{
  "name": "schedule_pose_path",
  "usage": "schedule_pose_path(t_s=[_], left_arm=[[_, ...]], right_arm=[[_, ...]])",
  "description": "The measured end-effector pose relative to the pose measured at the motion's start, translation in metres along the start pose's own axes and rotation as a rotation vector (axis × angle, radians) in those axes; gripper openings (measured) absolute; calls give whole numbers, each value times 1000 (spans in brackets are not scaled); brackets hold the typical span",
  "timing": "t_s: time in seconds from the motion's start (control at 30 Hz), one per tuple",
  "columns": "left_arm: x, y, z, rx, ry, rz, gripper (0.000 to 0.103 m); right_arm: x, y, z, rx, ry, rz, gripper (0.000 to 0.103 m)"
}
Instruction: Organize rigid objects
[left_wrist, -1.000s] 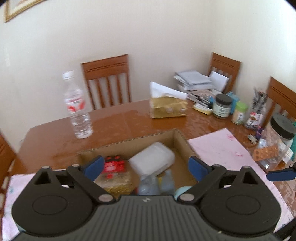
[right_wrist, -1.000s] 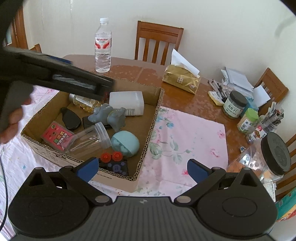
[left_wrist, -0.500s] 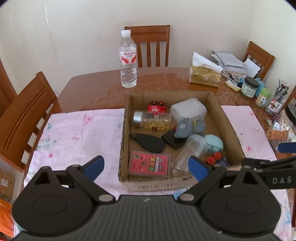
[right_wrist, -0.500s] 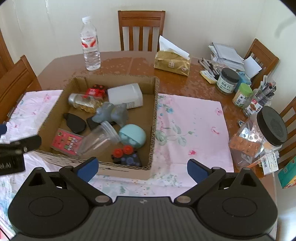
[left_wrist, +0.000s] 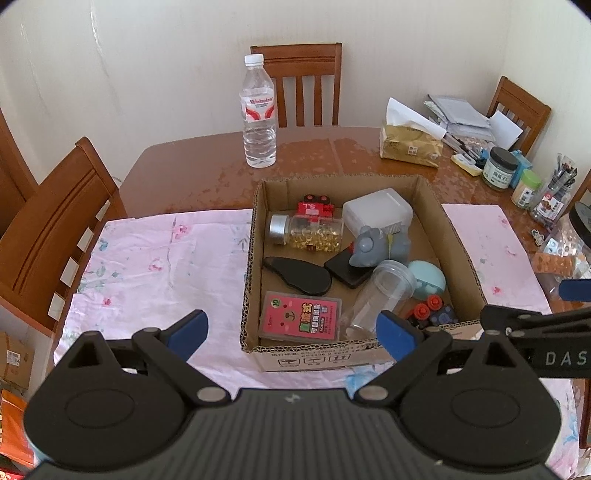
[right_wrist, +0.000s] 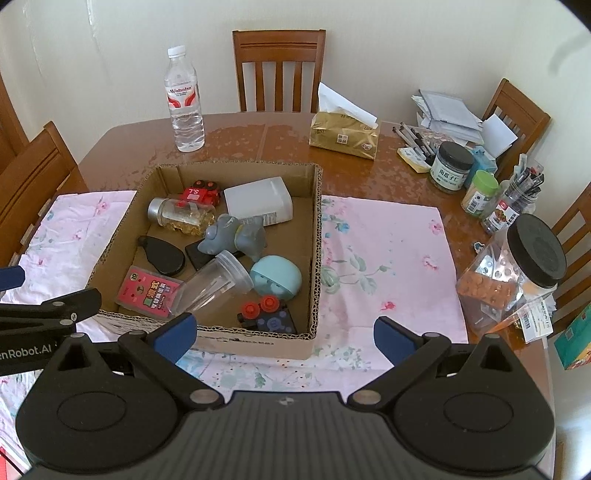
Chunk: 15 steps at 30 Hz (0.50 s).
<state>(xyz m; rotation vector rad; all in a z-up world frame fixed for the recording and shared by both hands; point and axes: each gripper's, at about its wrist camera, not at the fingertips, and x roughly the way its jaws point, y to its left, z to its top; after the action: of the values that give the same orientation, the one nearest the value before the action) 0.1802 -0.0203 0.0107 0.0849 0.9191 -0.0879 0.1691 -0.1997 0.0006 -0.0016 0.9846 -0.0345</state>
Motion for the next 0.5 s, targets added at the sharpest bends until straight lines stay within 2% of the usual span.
schedule_pose_path(t_s=[0.5], left_arm=[[-3,-2,0,2,15,2,97]], right_arm=[[-2,1,0,-2,-2,5,103]])
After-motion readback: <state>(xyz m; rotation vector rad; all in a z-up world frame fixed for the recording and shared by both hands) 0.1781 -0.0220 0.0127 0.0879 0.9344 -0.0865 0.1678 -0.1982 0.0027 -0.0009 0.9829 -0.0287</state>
